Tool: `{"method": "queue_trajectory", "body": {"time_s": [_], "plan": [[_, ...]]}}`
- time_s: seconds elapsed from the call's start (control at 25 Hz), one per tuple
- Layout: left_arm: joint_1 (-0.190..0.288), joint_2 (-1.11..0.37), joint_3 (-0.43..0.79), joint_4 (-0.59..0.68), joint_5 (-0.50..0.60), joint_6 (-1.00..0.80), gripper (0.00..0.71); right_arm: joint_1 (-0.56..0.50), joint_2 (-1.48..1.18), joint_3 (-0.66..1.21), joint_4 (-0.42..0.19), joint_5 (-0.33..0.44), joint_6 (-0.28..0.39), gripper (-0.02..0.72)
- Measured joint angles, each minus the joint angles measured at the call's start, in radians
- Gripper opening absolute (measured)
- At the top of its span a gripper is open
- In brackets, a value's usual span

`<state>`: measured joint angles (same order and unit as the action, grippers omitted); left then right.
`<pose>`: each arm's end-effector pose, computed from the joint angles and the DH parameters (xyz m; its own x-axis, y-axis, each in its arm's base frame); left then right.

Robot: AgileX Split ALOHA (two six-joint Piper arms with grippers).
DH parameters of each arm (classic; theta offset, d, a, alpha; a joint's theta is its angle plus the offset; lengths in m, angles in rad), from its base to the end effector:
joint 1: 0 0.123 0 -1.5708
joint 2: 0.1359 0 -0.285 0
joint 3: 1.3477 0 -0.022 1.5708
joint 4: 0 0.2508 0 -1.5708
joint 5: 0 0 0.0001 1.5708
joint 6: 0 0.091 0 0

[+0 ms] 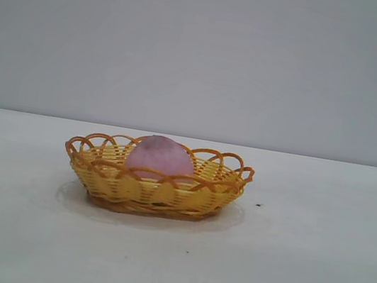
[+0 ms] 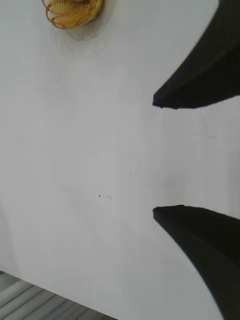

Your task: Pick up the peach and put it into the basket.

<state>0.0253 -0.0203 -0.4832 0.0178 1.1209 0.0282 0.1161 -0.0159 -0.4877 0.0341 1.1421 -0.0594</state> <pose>-0.0086 0.0012 0.2677 -0.5066 0.0231 -0.8619 -0.0209 0.9990 0.0391 -0.0097 0.0017 0.2674 -0.5131 -0.1053 -0.8518 -0.1654 0.9860 -0.0223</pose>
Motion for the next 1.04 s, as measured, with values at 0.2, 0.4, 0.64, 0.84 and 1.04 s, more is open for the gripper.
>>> {"method": "queue_trajectory", "body": {"time_s": [0.2,0.4,0.64,0.84,1.04], "plan": [[0.0,0.0,0.0,0.0,0.0,0.0,0.377,0.0,0.0,0.0,0.0,0.0,0.0,0.386],[0.0,0.0,0.0,0.0,0.0,0.0,0.377,0.0,0.0,0.0,0.0,0.0,0.0,0.323],[0.0,0.0,0.0,0.0,0.0,0.0,0.377,0.0,0.0,0.0,0.0,0.0,0.0,0.227],[0.0,0.0,0.0,0.0,0.0,0.0,0.377,0.0,0.0,0.0,0.0,0.0,0.0,0.223],[0.0,0.0,0.0,0.0,0.0,0.0,0.377,0.0,0.0,0.0,0.0,0.0,0.0,0.223]]}}
